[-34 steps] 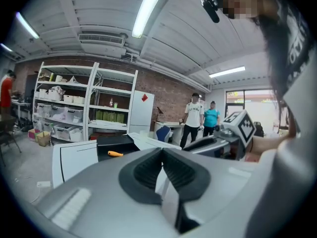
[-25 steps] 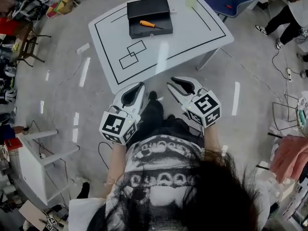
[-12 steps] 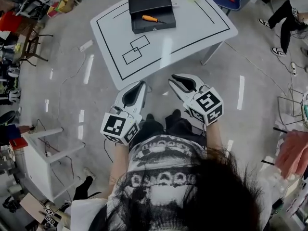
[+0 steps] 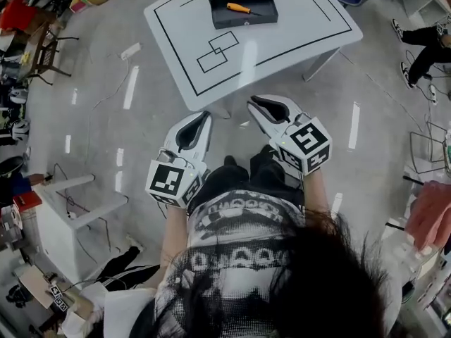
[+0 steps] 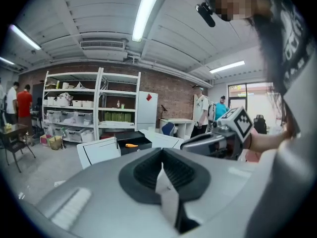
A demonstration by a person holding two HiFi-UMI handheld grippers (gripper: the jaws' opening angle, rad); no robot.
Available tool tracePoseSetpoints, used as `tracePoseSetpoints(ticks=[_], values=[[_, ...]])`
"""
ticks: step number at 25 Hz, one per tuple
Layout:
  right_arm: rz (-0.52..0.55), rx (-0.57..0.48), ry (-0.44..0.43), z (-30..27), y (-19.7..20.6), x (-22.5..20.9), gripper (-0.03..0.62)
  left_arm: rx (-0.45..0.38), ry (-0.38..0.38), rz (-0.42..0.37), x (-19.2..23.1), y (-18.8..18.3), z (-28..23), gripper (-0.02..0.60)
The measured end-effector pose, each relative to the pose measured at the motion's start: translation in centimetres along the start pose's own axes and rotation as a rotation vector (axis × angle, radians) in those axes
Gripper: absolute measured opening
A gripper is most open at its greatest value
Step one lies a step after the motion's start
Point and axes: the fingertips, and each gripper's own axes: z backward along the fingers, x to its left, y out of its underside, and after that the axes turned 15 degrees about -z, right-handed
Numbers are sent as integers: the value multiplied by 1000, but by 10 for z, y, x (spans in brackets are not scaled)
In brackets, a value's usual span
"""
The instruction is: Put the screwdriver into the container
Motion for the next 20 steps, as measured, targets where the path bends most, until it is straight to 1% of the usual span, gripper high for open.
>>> tracePoseSetpoints(ticks=[10, 15, 20], values=[[-28, -24, 35, -20, 15, 62, 2, -29, 19, 7, 29, 25, 60, 0], [-25, -38, 61, -25, 21, 85, 0, -50, 35, -3, 37, 29, 81, 0], [-20, -58, 69, -26, 26, 101, -2, -64, 49, -4, 40, 36, 93, 0]])
